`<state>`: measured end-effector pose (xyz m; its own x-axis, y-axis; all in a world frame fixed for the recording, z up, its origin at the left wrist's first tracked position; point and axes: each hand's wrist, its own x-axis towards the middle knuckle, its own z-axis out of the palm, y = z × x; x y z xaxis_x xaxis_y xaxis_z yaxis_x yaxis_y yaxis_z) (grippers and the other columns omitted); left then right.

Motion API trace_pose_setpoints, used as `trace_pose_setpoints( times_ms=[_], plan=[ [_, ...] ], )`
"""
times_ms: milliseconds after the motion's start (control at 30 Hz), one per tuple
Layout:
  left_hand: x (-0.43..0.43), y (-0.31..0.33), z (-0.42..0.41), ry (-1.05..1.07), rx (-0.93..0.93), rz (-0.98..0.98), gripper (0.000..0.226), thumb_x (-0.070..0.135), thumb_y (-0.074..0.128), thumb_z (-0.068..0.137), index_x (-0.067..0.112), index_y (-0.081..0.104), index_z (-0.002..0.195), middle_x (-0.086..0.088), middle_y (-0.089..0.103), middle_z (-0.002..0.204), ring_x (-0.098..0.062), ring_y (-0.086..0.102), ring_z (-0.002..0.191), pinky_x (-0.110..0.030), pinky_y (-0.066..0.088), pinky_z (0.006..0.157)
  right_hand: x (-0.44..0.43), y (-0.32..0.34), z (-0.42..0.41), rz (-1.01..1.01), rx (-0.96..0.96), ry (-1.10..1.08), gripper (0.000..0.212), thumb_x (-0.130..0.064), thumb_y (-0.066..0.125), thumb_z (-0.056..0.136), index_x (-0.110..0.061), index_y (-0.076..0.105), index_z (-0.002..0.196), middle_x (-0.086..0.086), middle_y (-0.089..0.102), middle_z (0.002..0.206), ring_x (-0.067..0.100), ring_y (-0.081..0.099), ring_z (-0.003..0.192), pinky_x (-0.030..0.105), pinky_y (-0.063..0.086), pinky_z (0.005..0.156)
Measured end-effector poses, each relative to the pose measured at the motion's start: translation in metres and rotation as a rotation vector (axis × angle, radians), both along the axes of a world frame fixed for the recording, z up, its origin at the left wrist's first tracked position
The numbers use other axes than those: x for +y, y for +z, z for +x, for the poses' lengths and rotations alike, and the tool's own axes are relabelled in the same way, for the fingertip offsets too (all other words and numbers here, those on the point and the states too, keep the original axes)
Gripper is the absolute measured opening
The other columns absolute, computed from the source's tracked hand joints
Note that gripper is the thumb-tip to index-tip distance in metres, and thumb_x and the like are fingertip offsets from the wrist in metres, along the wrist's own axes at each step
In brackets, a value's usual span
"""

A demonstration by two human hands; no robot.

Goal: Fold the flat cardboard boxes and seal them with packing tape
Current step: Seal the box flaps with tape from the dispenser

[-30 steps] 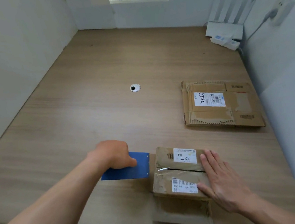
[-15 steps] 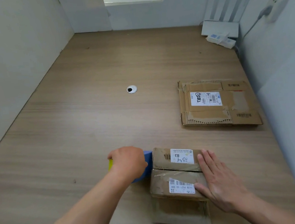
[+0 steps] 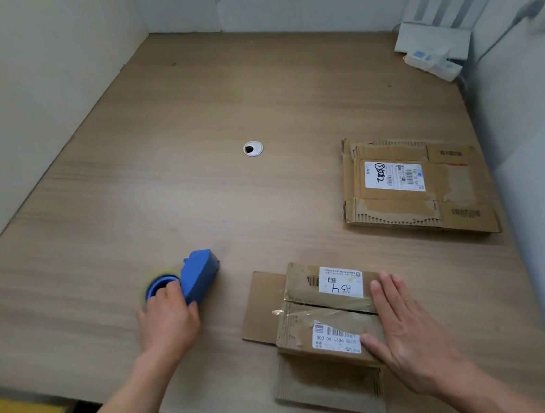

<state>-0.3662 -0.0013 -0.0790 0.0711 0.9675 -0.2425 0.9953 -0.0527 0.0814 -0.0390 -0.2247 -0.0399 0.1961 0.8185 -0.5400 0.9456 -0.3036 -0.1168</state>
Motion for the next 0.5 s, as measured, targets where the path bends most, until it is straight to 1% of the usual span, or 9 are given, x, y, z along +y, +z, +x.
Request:
trace_pose_setpoints(
  times_ms=[67,133,167,233,267,333,400,467,500],
  plan=[
    [-0.010,0.008,0.012,0.031,-0.165,0.157,0.050,0.031,0.065,0.081,0.003,0.054,0.121,-0.022,0.057,0.124,-0.041,0.051,0.116,-0.052,0.043,0.097,-0.001,-0.003,0.001,0.007,0.016,-0.006,0.090,-0.078,0.003,0.085,-0.023,-0.038,0.145,-0.006,-0.051,0.148,0.010,-0.047,0.137,0.030,-0.014,0.118],
    [-0.038,0.023,0.042,-0.065,-0.435,0.259,0.065,0.035,0.058,0.085,-0.002,0.048,0.137,-0.023,0.044,0.146,-0.038,0.037,0.137,-0.047,0.030,0.115,-0.002,-0.007,0.002,0.018,0.029,-0.011,0.092,-0.080,-0.003,0.081,-0.024,-0.037,0.145,-0.007,-0.051,0.147,0.008,-0.048,0.135,0.031,-0.014,0.118],
    [-0.056,0.031,0.063,-0.163,-0.546,0.220,0.070,0.039,0.053,0.089,0.001,0.040,0.147,-0.016,0.032,0.157,-0.031,0.024,0.147,-0.037,0.018,0.122,-0.003,-0.008,0.003,0.027,0.041,-0.016,0.093,-0.082,-0.006,0.079,-0.024,-0.036,0.145,-0.007,-0.051,0.148,0.008,-0.048,0.136,0.031,-0.013,0.118],
    [-0.086,0.039,0.105,-0.318,-0.683,0.037,0.076,0.048,0.041,0.095,0.009,0.017,0.157,0.001,0.006,0.164,-0.014,0.000,0.153,-0.022,-0.001,0.122,-0.004,-0.010,0.004,0.043,0.062,-0.025,0.096,-0.085,-0.012,0.074,-0.025,-0.035,0.146,-0.007,-0.050,0.148,0.008,-0.047,0.136,0.032,-0.013,0.118],
    [-0.095,0.036,0.123,-0.335,-0.714,-0.052,0.078,0.049,0.040,0.097,0.012,0.008,0.158,0.005,-0.004,0.163,-0.009,-0.007,0.152,-0.020,-0.004,0.122,-0.004,-0.011,0.004,0.047,0.064,-0.021,0.096,-0.085,-0.014,0.073,-0.025,-0.036,0.145,-0.007,-0.051,0.148,0.009,-0.048,0.136,0.032,-0.013,0.119],
    [-0.103,0.022,0.147,-0.294,-0.703,-0.175,0.078,0.043,0.043,0.102,0.013,-0.001,0.158,0.007,-0.017,0.161,-0.008,-0.013,0.151,-0.026,-0.003,0.124,-0.004,-0.013,0.004,0.060,0.068,-0.017,0.096,-0.085,-0.018,0.071,-0.024,-0.039,0.143,-0.007,-0.052,0.146,0.009,-0.048,0.136,0.032,-0.013,0.120],
    [-0.103,0.013,0.156,-0.258,-0.630,-0.209,0.077,0.041,0.043,0.103,0.010,-0.001,0.159,0.002,-0.010,0.165,-0.013,-0.006,0.153,-0.030,0.003,0.124,-0.004,-0.017,0.004,0.082,0.073,-0.018,0.097,-0.086,-0.022,0.069,-0.025,-0.040,0.142,-0.007,-0.053,0.146,0.011,-0.047,0.137,0.031,-0.014,0.119],
    [-0.097,0.012,0.159,-0.146,-0.645,-0.246,0.067,0.038,0.044,0.103,0.010,0.015,0.156,-0.004,0.025,0.161,-0.023,0.023,0.149,-0.031,0.023,0.116,-0.005,-0.021,0.004,0.116,0.074,-0.017,0.096,-0.085,-0.021,0.070,-0.024,-0.039,0.142,-0.006,-0.052,0.147,0.012,-0.046,0.138,0.028,-0.017,0.118],
    [-0.092,0.012,0.159,-0.072,-0.662,-0.281,0.058,0.036,0.044,0.103,0.010,0.025,0.152,-0.005,0.043,0.149,-0.027,0.040,0.139,-0.032,0.033,0.107,-0.006,-0.024,0.004,0.131,0.083,-0.020,0.095,-0.085,-0.018,0.072,-0.024,-0.039,0.142,-0.006,-0.052,0.147,0.012,-0.046,0.138,0.026,-0.020,0.116]
  ],
)
